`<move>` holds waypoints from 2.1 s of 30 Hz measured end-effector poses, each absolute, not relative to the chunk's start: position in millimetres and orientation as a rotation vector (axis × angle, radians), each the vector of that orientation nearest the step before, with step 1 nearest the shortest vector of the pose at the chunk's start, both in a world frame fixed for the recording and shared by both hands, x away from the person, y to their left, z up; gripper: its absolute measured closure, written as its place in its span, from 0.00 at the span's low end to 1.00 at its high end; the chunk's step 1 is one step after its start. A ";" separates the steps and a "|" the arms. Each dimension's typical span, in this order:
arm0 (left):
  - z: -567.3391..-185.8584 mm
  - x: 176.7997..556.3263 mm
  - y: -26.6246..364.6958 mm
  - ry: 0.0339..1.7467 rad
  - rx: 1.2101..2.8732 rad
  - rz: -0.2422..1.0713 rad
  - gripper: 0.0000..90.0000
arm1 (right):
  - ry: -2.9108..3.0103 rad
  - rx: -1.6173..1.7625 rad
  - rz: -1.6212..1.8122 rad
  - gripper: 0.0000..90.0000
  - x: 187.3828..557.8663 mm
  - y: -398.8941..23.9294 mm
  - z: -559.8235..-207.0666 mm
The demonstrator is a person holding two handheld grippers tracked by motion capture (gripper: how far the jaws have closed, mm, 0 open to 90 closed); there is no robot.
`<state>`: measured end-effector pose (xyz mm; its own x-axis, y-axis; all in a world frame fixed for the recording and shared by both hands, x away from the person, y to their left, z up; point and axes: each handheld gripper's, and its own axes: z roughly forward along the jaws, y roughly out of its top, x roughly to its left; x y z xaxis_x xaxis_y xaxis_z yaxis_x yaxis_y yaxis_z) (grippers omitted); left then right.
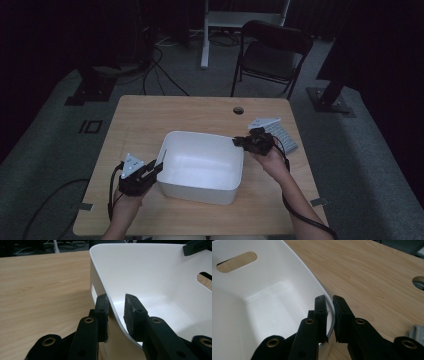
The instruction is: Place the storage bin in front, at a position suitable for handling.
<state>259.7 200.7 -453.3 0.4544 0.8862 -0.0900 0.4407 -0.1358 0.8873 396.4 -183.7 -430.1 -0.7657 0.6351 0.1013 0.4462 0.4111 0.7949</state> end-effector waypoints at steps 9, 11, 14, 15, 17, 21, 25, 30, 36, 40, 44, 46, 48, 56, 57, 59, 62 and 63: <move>-456.0 253.3 198.9 1.111 1.742 0.598 0.77 | 2.454 0.886 1.309 0.92 393.2 -187.3 -432.1; -456.1 255.2 200.6 1.098 1.748 0.586 0.74 | 2.455 0.881 1.309 0.92 392.7 -187.7 -432.1; -456.3 257.9 204.7 1.065 1.760 0.557 0.71 | 2.453 0.870 1.299 0.91 388.3 -187.7 -431.9; -455.9 258.0 205.3 1.061 1.767 0.560 0.68 | 2.451 0.871 1.303 0.89 387.0 -188.0 -431.8; -454.3 258.8 208.8 1.044 1.760 0.539 0.65 | 2.449 0.876 1.316 0.86 386.0 -188.8 -431.6; -448.9 263.9 220.4 1.050 1.714 0.516 0.52 | 2.381 0.942 1.394 0.68 376.0 -195.7 -425.7; -438.1 280.9 231.5 1.032 1.696 0.491 0.45 | 2.306 1.076 1.412 0.59 362.6 -202.3 -421.3; -432.1 306.3 232.6 0.980 1.690 0.446 0.44 | 2.238 1.172 1.462 0.55 348.7 -207.6 -423.9; -438.2 328.8 219.6 0.963 1.756 0.436 0.43 | 2.209 1.209 1.420 0.53 341.2 -204.2 -432.0; -443.4 336.7 214.3 0.964 1.786 0.437 0.46 | 2.207 1.227 1.419 0.53 339.8 -202.2 -435.4; -449.9 344.7 213.6 0.976 1.784 0.423 0.55 | 2.212 1.238 1.405 0.55 339.1 -199.4 -438.3; -451.9 347.4 215.0 0.995 1.767 0.413 0.59 | 2.209 1.246 1.396 0.57 339.0 -198.7 -439.8; -452.6 348.9 215.6 0.995 1.746 0.408 0.63 | 2.217 1.249 1.389 0.57 339.4 -198.0 -441.2; -449.0 356.7 208.0 1.002 1.789 0.440 0.70 | 2.222 1.288 1.377 0.64 341.7 -192.8 -441.8; -448.9 357.6 206.5 1.003 1.797 0.452 0.71 | 2.225 1.292 1.375 0.66 342.2 -191.6 -442.1; -449.0 359.7 204.3 1.007 1.811 0.444 0.75 | 2.228 1.294 1.360 0.67 343.3 -189.1 -442.6; -448.8 359.5 202.1 1.006 1.814 0.455 0.79 | 2.222 1.300 1.343 0.69 344.7 -187.8 -441.4; -448.9 359.0 201.7 1.008 1.813 0.463 0.80 | 2.221 1.304 1.342 0.71 345.1 -187.9 -441.0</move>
<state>359.0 201.7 -448.9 0.5840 0.8029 -0.1197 0.4325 -0.1829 0.8829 345.1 -187.9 -441.0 -0.5743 0.7860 0.2288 0.5682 0.1814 0.8027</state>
